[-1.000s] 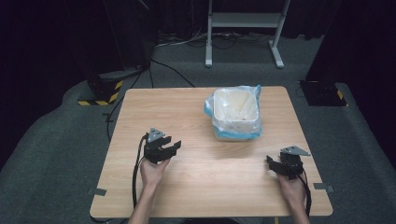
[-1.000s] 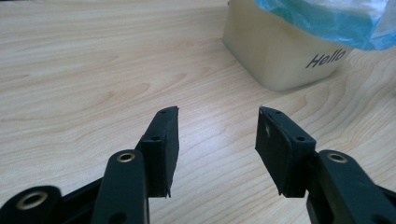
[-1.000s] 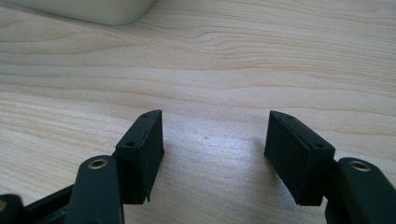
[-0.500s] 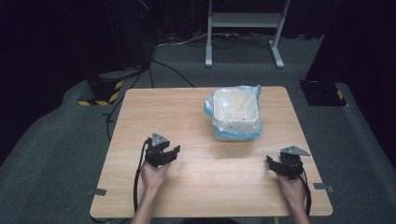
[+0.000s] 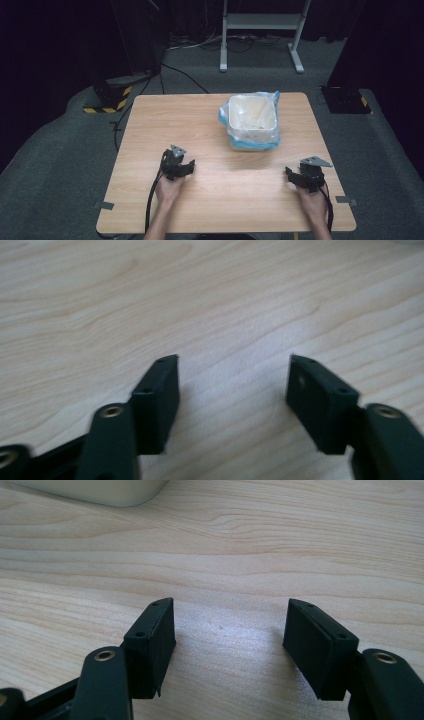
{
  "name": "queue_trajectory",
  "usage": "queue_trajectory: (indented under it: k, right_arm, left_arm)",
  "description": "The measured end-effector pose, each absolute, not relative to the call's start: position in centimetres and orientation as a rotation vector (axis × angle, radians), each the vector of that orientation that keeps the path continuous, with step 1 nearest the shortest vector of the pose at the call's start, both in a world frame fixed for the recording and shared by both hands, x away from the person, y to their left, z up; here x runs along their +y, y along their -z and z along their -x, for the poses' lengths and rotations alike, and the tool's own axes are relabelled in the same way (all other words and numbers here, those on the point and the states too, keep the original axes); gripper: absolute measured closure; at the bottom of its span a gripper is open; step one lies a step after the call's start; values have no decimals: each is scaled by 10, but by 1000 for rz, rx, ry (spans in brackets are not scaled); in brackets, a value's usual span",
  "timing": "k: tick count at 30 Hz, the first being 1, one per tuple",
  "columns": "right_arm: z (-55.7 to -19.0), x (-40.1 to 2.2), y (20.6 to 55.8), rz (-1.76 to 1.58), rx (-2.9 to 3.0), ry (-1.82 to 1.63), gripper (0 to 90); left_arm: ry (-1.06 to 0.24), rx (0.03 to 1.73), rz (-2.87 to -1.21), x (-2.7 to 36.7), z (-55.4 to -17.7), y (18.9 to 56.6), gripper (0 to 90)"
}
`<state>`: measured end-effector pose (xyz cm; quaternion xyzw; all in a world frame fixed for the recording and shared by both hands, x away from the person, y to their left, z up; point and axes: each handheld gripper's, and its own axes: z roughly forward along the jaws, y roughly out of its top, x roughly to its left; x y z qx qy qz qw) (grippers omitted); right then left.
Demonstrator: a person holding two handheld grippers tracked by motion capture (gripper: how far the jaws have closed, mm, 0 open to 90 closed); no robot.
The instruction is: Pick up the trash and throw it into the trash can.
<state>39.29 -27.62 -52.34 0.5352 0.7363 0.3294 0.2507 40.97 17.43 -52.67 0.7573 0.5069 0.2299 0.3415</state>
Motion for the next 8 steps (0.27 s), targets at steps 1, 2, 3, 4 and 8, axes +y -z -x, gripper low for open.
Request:
queue_trajectory:
  k: [1,2,3,4,8]
  right_arm:
    - [-393,-276,523,-1457,2004,-897,370]
    - [-393,-276,523,-1456,2004,-897,370]
    - [-393,-276,523,-1456,2004,-897,370]
    - [-393,-276,523,-1457,2004,-897,370]
    - [-393,-276,523,-1457,2004,-897,370]
  left_arm:
    - [-594,1323,-1962,175,-410,527,359]
    - [-595,1323,-1964,174,-410,527,361]
    - [-594,1323,-1963,174,-410,527,360]
    - [-594,1321,-1965,174,-410,527,360]
    - [-594,1314,-1971,174,-410,527,337]
